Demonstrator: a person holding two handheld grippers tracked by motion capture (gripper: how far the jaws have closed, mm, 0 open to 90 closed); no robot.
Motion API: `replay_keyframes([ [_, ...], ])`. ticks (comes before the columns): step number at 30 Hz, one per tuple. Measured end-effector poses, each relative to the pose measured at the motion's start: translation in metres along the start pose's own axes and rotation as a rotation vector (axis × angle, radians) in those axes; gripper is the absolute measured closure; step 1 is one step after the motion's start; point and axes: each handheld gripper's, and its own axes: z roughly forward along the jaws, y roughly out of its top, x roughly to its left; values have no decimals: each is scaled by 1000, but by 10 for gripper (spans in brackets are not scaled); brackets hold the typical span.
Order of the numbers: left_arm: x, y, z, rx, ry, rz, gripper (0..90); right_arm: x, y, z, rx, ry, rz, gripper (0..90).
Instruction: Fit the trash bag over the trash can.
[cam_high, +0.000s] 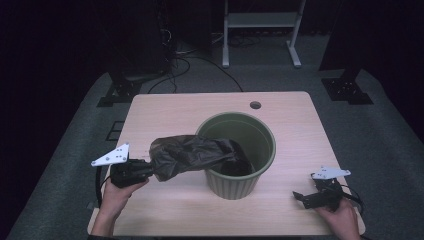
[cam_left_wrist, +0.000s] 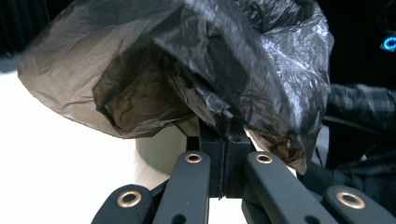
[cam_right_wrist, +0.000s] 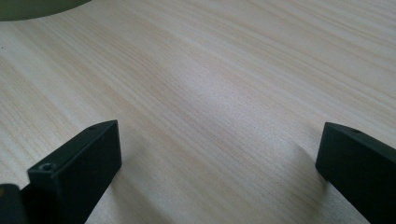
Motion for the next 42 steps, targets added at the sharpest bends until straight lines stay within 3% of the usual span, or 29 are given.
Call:
replay_keyframes([
  [13,-3,40,15,-95,-28,79,889,0,0,0,1,2,-1,0],
  [23,6,56,43,-119,-62,91,888,-2,1,-3,-14,4,-14,51],
  [26,9,57,49,-125,-68,86,887,-4,6,-9,-49,7,-14,58],
  [31,10,57,51,-120,-71,86,884,-6,25,-26,-147,68,-16,72],
  [36,11,56,48,-127,-74,80,883,-5,46,-42,-197,125,-34,84],
  [39,13,56,47,-122,-80,75,883,-5,58,-51,-245,191,-28,103],
  [42,14,56,47,-121,-83,73,884,-2,73,-61,-274,220,-61,125],
])
